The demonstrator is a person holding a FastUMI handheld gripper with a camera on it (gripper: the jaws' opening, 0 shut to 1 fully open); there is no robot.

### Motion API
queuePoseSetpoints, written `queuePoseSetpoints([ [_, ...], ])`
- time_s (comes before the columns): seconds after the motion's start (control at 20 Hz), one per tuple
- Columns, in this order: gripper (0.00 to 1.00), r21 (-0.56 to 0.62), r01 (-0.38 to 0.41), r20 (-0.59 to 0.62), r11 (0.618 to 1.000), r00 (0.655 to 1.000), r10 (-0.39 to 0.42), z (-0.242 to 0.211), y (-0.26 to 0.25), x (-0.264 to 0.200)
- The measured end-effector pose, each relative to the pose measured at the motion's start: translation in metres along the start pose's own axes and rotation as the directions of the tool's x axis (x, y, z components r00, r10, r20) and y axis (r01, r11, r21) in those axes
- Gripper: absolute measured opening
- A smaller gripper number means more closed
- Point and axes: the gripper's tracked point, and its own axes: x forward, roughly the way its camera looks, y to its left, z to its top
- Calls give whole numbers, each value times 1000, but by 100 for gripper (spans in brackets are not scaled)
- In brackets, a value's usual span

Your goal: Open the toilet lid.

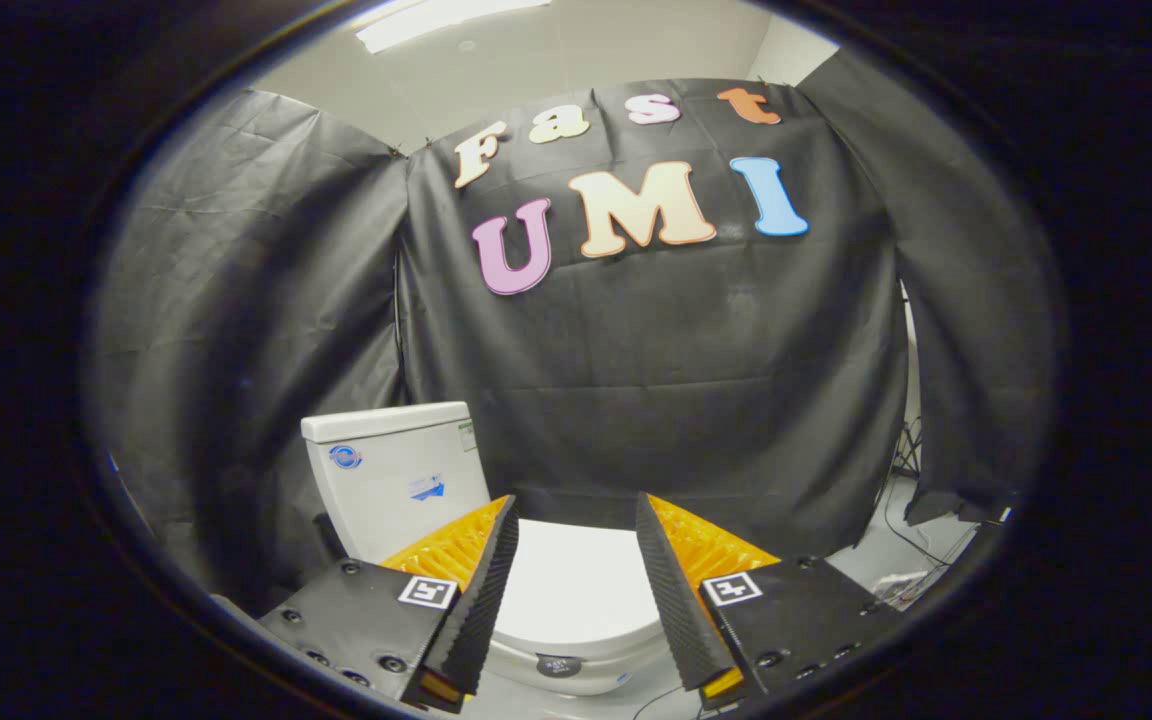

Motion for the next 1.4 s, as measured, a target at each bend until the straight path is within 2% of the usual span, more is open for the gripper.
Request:
queuePoseSetpoints([
  [0.4,74,34,79,46,996,996,-81,5,-20,-18],
  [1.15,74,59,114,58,992,991,-117,6,-30,-21],
  [1.3,73,101,132,64,986,988,-139,4,-38,-22],
  [1.4,72,172,149,60,974,985,-161,-2,-43,-22],
])
